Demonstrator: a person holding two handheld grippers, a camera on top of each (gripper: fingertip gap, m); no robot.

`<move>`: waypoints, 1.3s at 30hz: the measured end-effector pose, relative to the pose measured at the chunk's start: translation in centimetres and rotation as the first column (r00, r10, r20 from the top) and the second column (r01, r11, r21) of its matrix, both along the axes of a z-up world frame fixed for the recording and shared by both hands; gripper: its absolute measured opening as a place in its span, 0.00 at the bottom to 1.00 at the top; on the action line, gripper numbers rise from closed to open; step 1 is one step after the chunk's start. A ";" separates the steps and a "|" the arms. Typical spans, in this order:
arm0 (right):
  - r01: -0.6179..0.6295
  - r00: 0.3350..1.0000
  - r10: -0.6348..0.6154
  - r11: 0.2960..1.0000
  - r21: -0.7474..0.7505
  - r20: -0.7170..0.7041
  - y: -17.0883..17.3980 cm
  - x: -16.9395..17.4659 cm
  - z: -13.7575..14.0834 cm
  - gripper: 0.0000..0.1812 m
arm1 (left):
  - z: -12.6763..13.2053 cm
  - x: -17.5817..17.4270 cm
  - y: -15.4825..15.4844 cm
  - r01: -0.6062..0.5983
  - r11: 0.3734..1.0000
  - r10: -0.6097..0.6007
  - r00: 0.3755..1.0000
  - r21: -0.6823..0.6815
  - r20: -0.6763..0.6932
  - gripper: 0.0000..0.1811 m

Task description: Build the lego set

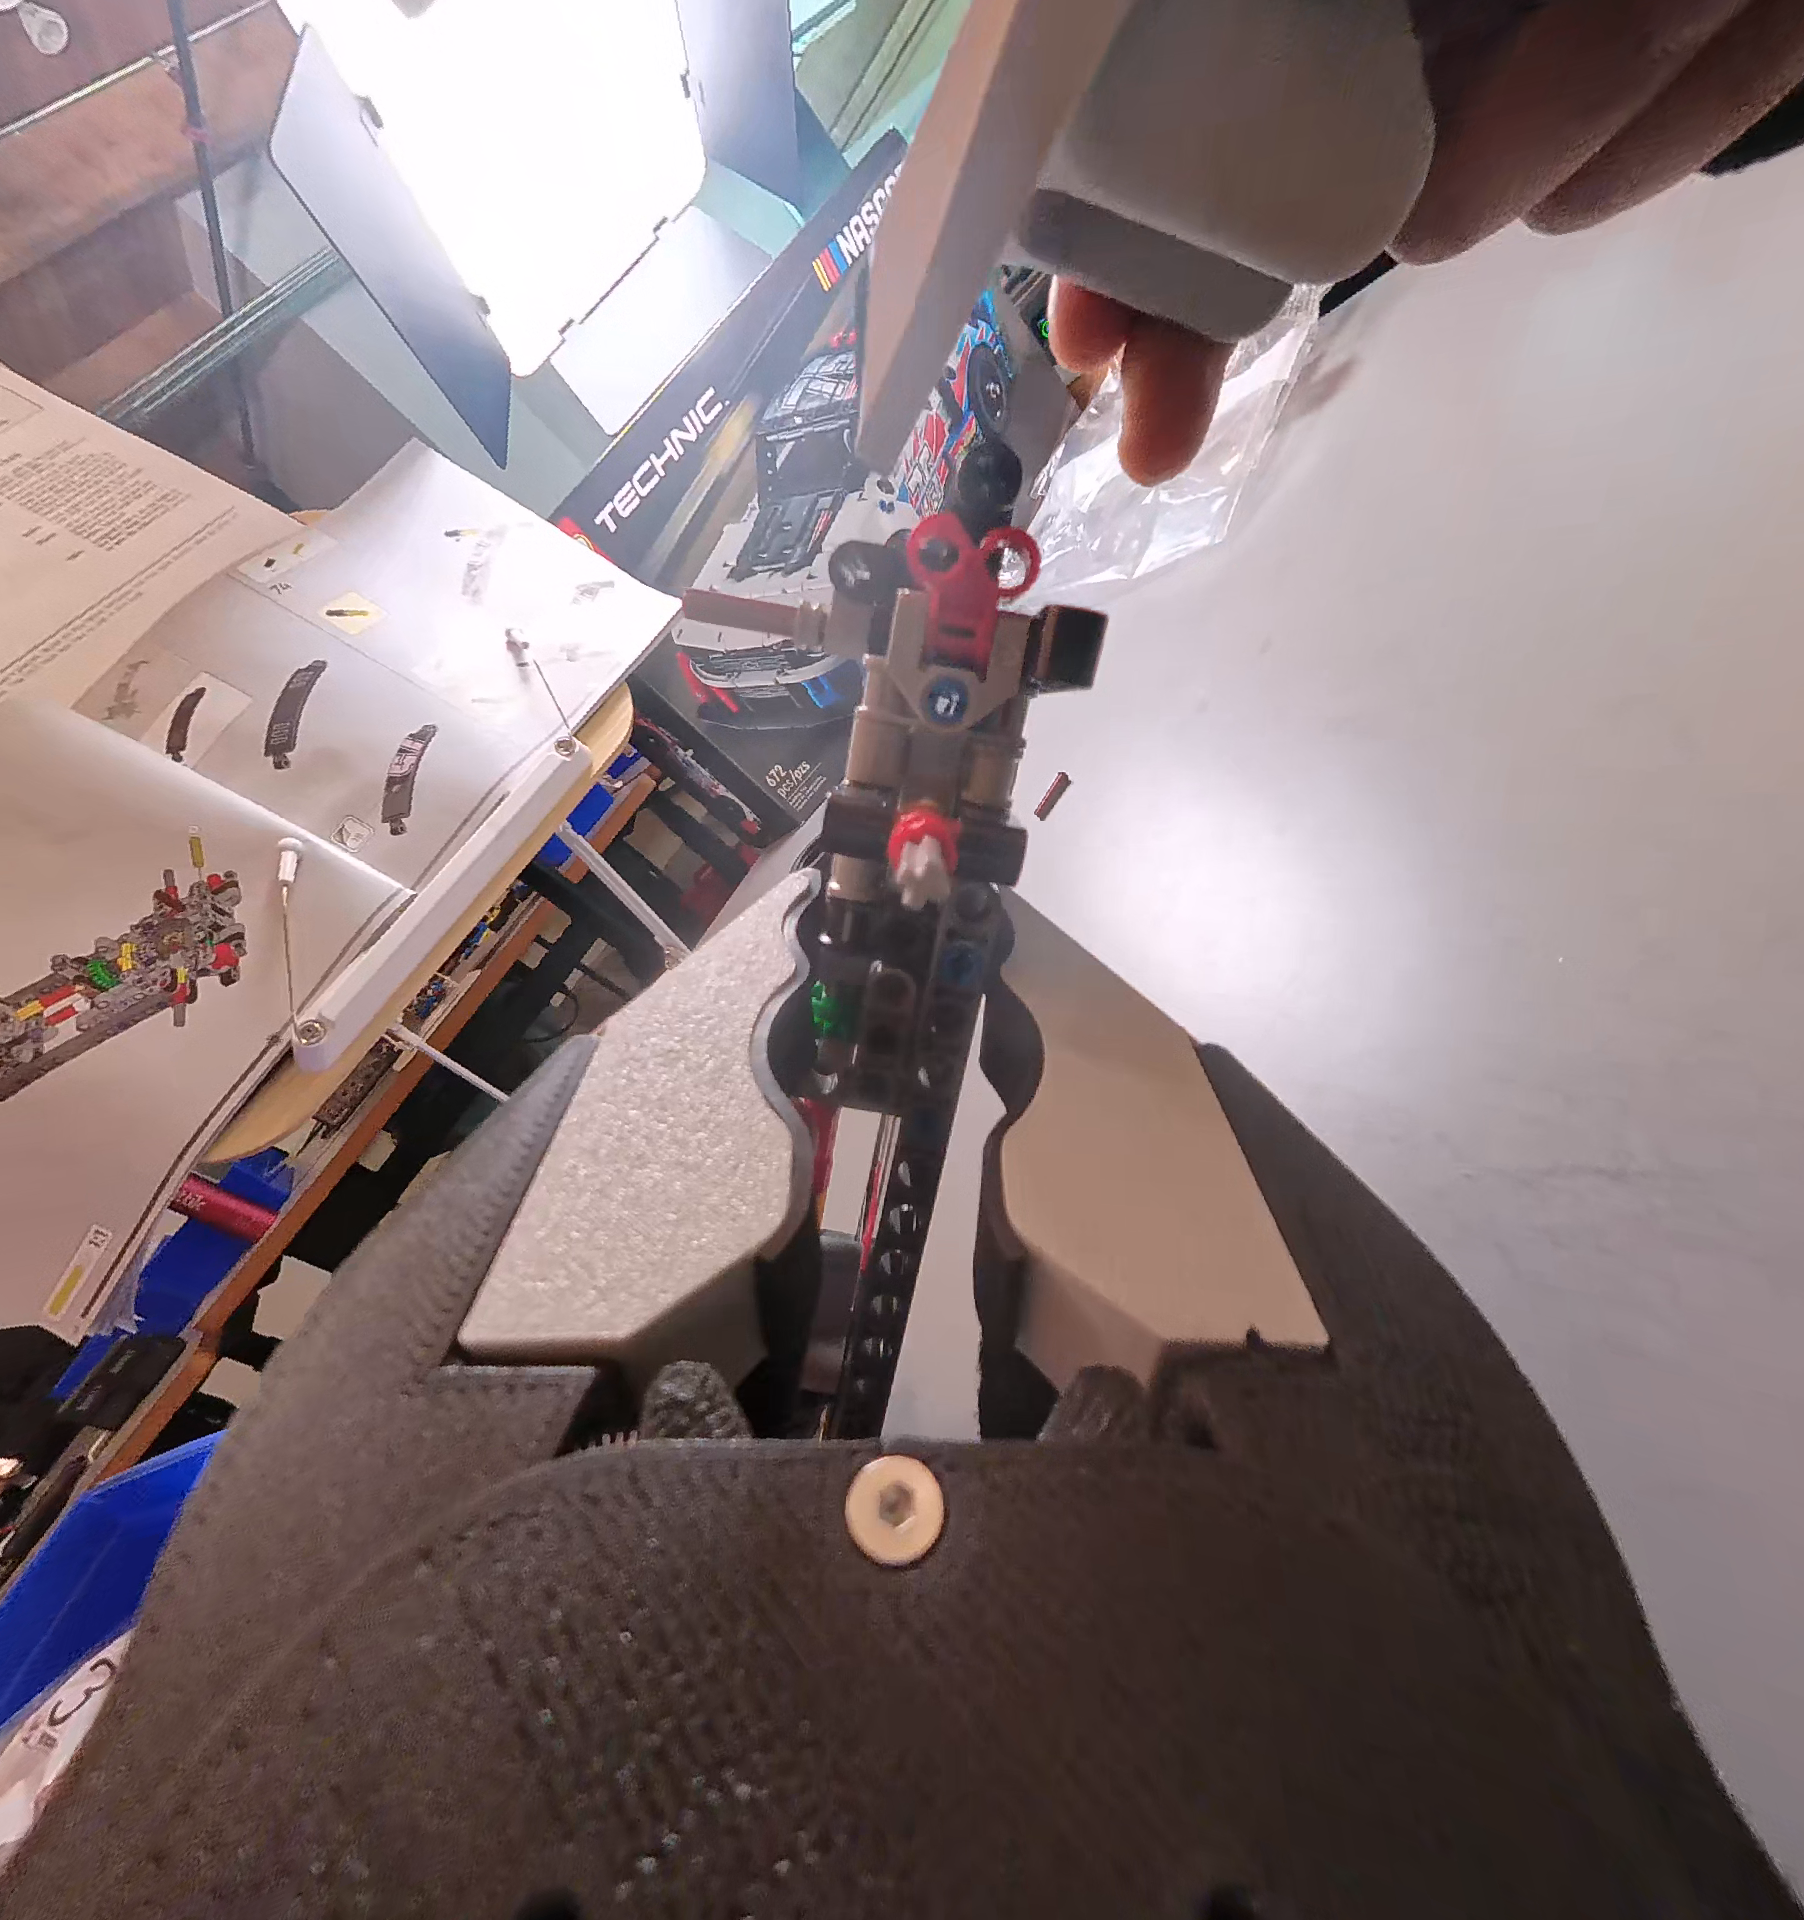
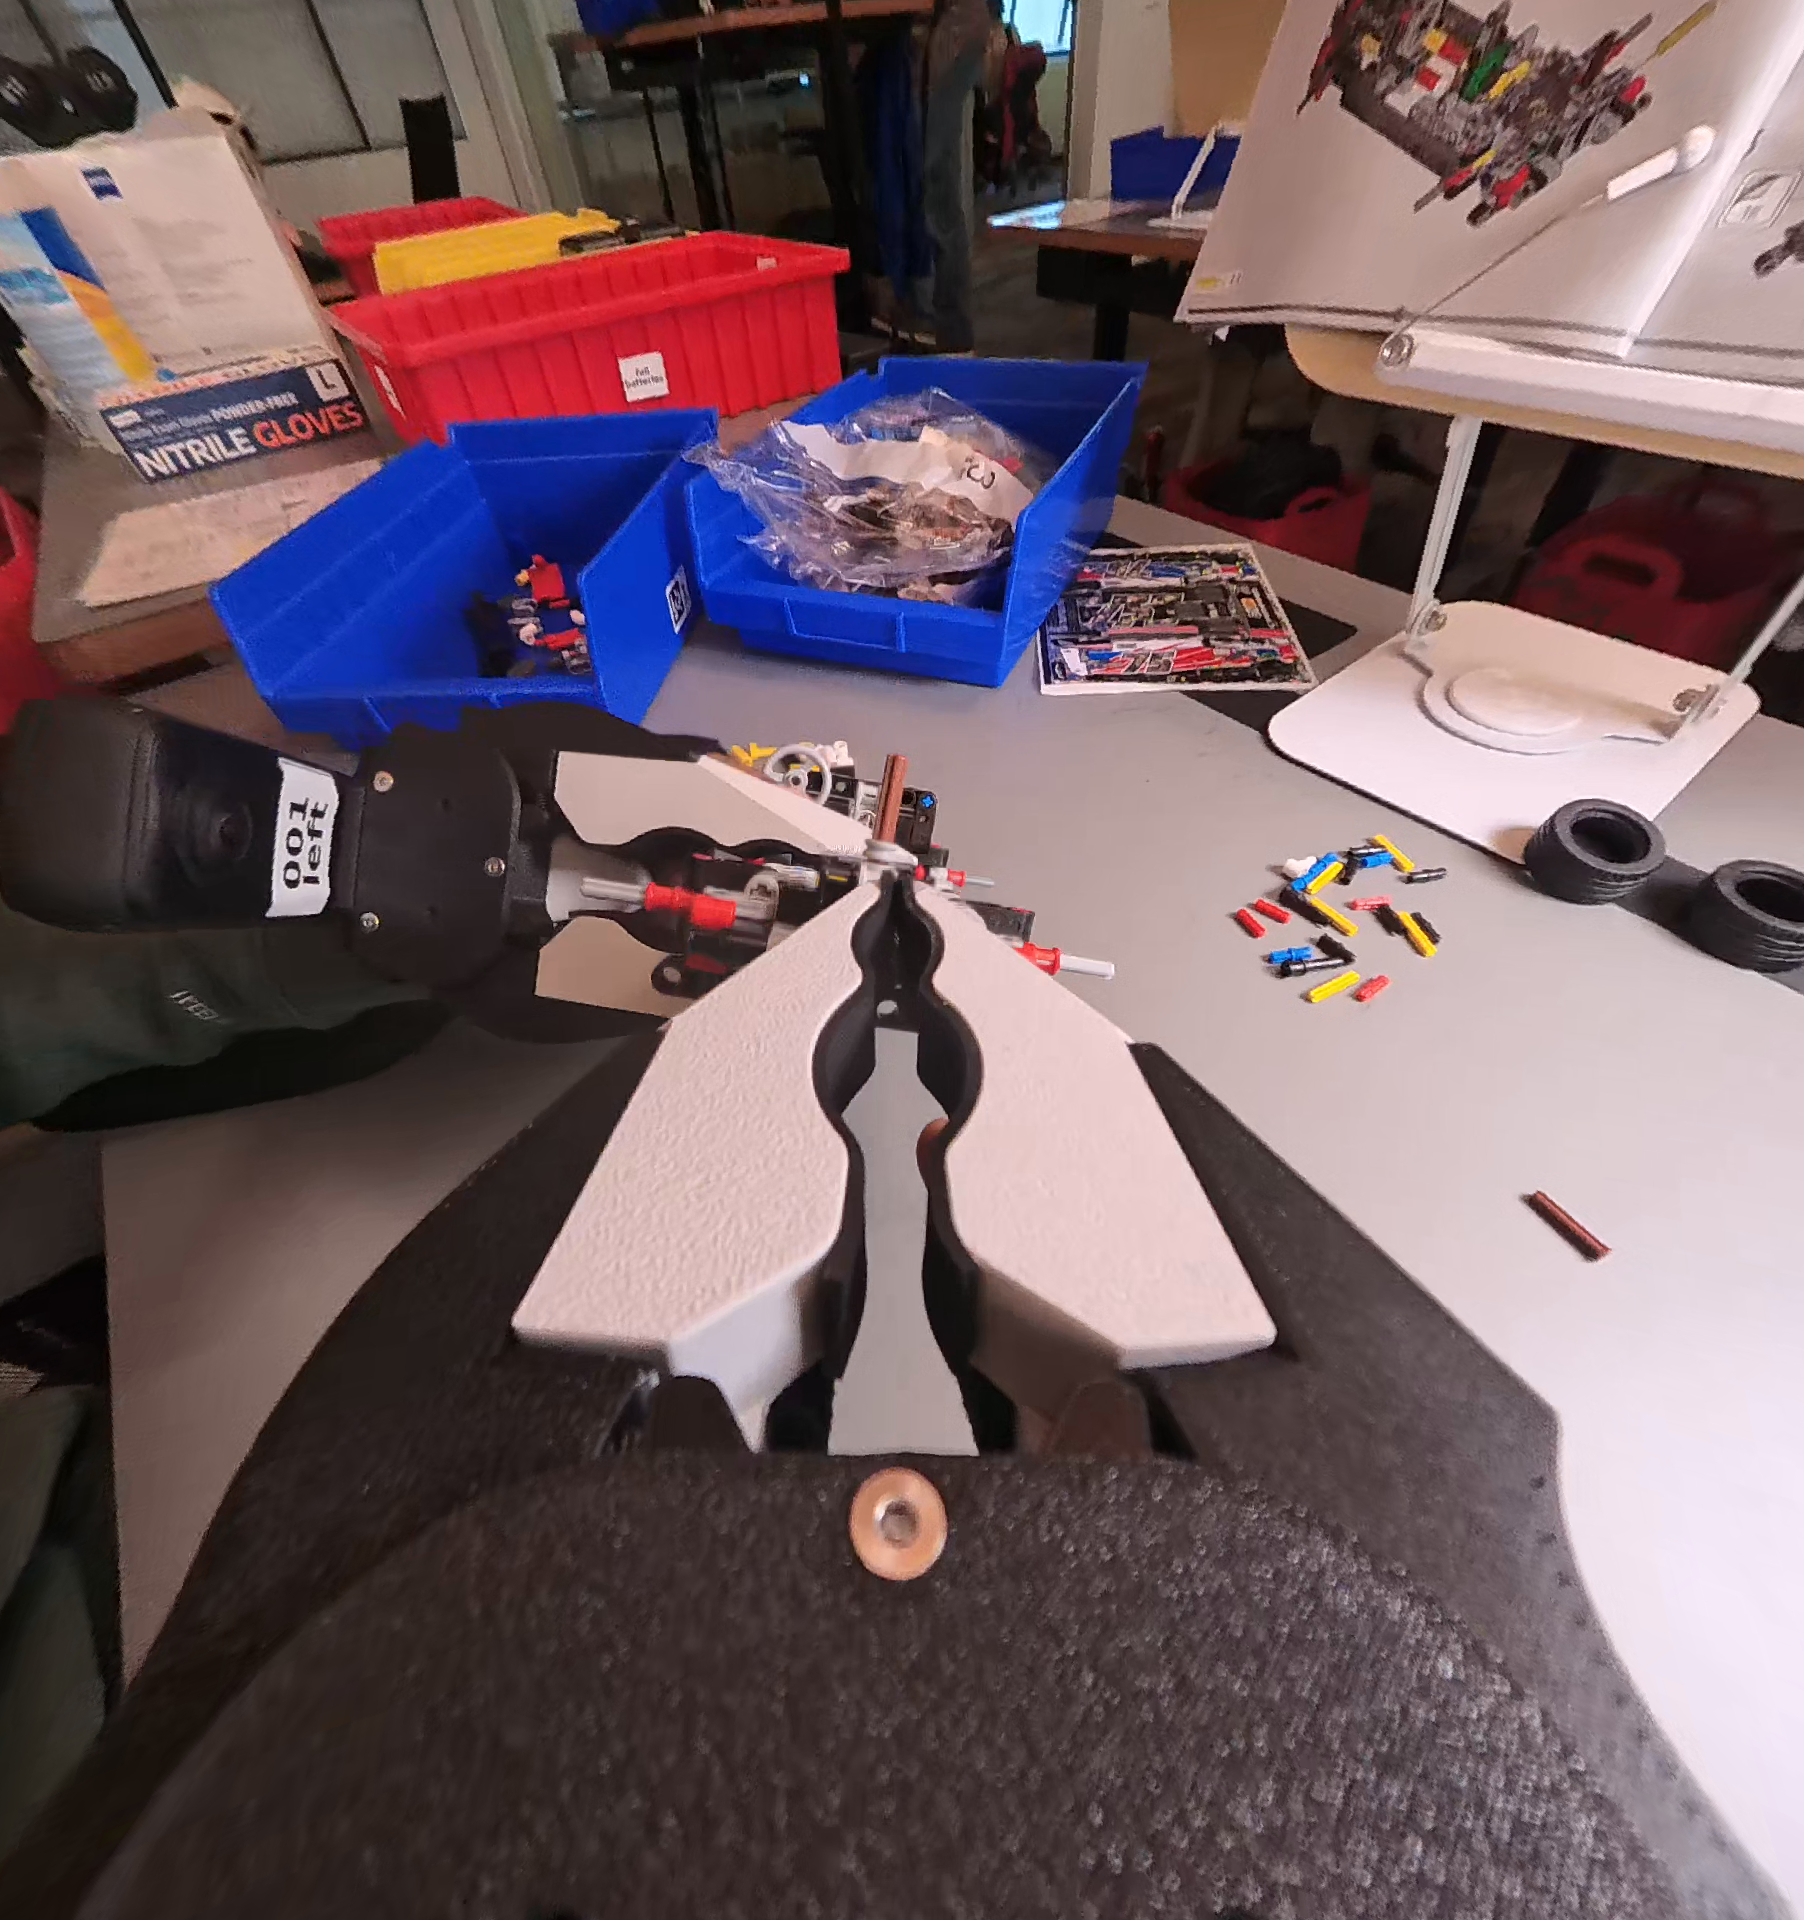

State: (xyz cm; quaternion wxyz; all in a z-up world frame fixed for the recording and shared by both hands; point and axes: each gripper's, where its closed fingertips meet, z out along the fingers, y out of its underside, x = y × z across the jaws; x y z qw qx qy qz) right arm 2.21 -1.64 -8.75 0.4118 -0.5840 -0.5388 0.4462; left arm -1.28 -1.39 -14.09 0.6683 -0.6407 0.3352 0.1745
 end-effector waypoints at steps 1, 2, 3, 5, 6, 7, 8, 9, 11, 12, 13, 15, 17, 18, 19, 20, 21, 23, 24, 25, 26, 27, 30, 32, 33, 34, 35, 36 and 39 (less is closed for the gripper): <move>0.002 1.000 -0.002 1.000 -0.009 0.016 0.0 -0.1 -0.2 0.00 | 0.0 0.0 0.0 -0.002 1.000 0.002 1.000 -0.001 -0.003 0.13; 0.001 1.000 -0.001 1.000 -0.015 0.030 -0.1 -0.3 -0.4 0.00 | -0.1 0.0 0.1 -0.006 1.000 0.006 1.000 -0.001 -0.006 0.13; 0.001 0.999 -0.001 1.000 -0.016 0.036 -0.2 -0.3 -0.5 0.00 | -0.2 0.0 0.1 -0.013 1.000 0.013 1.000 -0.002 -0.010 0.13; 0.009 0.999 -0.009 1.000 0.001 0.044 -0.2 -0.4 -0.7 0.00 | -0.3 -0.2 0.4 -0.035 0.999 0.035 0.999 -0.005 -0.022 0.13; 0.017 0.999 -0.017 1.000 0.013 0.046 -0.2 -0.4 -0.7 0.00 | -0.4 -0.3 0.5 -0.046 0.999 0.045 0.999 -0.007 -0.029 0.14; 0.022 0.999 -0.023 0.999 0.023 0.047 -0.1 -0.4 -0.7 0.00 | -0.5 -0.4 0.6 -0.054 0.999 0.054 0.998 -0.008 -0.037 0.14; 0.026 0.998 -0.027 0.999 0.031 0.048 -0.1 -0.4 -0.6 0.00 | -0.6 -0.4 0.7 -0.060 0.998 0.059 0.997 -0.010 -0.044 0.14; 0.027 0.998 -0.029 0.999 0.035 0.050 -0.1 -0.5 -0.6 0.00 | -0.7 -0.4 0.8 -0.064 0.998 0.063 0.997 -0.011 -0.050 0.14; 0.030 0.998 -0.032 0.998 0.050 0.056 -0.2 -0.6 -0.6 0.00 | -0.9 -0.4 0.9 -0.068 0.998 0.067 0.996 -0.014 -0.061 0.14; 0.034 0.998 -0.037 0.998 0.062 0.056 -0.1 -0.7 -0.6 0.00 | -1.0 -0.3 0.9 -0.068 0.998 0.067 0.995 -0.017 -0.067 0.14; 0.039 0.997 -0.044 0.996 0.077 0.058 0.0 -0.8 -0.6 0.01 | -1.1 -0.2 0.9 -0.068 0.997 0.067 0.995 -0.019 -0.074 0.14; 0.046 0.997 -0.052 0.994 0.097 0.063 0.4 -1.1 -0.7 0.04 | -1.3 -0.1 1.0 -0.069 0.997 0.066 0.994 -0.023 -0.087 0.14; 0.043 0.996 -0.050 0.994 0.102 0.069 0.7 -1.4 -0.8 0.09 | -1.5 0.0 1.0 -0.067 0.997 0.065 0.993 -0.026 -0.100 0.14; 0.042 0.996 -0.049 0.994 0.098 0.071 0.8 -1.5 -0.9 0.10 | -1.6 0.1 0.9 -0.067 0.997 0.064 0.992 -0.027 -0.105 0.14; 0.039 0.996 -0.046 0.995 0.092 0.075 1.0 -1.6 -1.1 0.11 | -1.6 0.2 0.9 -0.067 0.997 0.063 0.992 -0.029 -0.109 0.14; 0.036 0.996 -0.042 0.996 0.086 0.078 1.1 -1.7 -1.2 0.12 | -1.7 0.2 0.9 -0.066 0.997 0.062 0.992 -0.030 -0.113 0.13; 0.031 0.996 -0.038 0.996 0.080 0.083 1.3 -1.9 -1.4 0.15 | -1.7 0.2 0.9 -0.065 0.997 0.061 0.991 -0.031 -0.117 0.13; 0.035 0.995 -0.041 0.996 0.080 0.085 1.6 -2.2 -1.7 0.13 | -1.8 0.4 0.9 -0.062 0.998 0.057 0.991 -0.033 -0.124 0.13; 0.023 0.994 -0.032 0.996 0.089 0.103 1.7 -2.2 -2.0 0.04 | -1.9 0.4 0.9 -0.062 0.997 0.057 0.990 -0.037 -0.128 0.13; 0.008 0.993 -0.019 0.996 0.090 0.120 1.5 -2.3 -2.4 0.01 | -2.2 0.3 1.0 -0.067 0.997 0.060 0.989 -0.047 -0.139 0.14; 0.009 0.992 -0.019 0.996 0.085 0.126 1.6 -2.3 -2.5 0.01 | -2.2 0.3 1.0 -0.073 0.996 0.066 0.987 -0.045 -0.147 0.14; 0.009 0.992 -0.019 0.997 0.081 0.121 1.6 -2.3 -2.4 0.00 | -2.2 0.2 1.0 -0.076 0.996 0.069 0.987 -0.042 -0.148 0.14; 0.001 0.993 -0.010 0.997 0.075 0.114 1.6 -2.3 -2.3 0.00 | -2.2 0.2 1.0 -0.077 0.996 0.069 0.987 -0.044 -0.146 0.13; -0.003 0.994 -0.005 0.998 0.067 0.112 1.6 -2.3 -2.3 0.00 | -2.2 0.2 1.1 -0.079 0.996 0.071 0.986 -0.044 -0.149 0.13; -0.004 0.994 -0.003 0.998 0.057 0.112 1.6 -2.2 -2.3 0.00 | -2.2 0.2 1.1 -0.078 0.996 0.071 0.986 -0.046 -0.150 0.13; -0.003 0.994 -0.001 0.999 0.039 0.114 1.7 -2.1 -2.3 0.01 | -2.3 0.3 1.1 -0.078 0.996 0.070 0.986 -0.048 -0.152 0.13; 0.004 0.995 -0.006 1.000 0.019 0.102 1.8 -1.9 -2.1 0.02 | -2.3 0.2 1.1 -0.081 0.996 0.073 0.986 -0.048 -0.153 0.13; 0.003 0.996 -0.004 1.000 0.006 0.087 2.0 -1.6 -1.8 0.05 | -2.3 0.2 1.1 -0.084 0.995 0.075 0.985 -0.048 -0.153 0.13; -0.048 0.992 0.056 0.996 -0.070 0.109 2.0 -0.6 -1.9 0.14 | -2.2 0.0 1.1 -0.089 0.995 0.081 0.986 -0.047 -0.148 0.14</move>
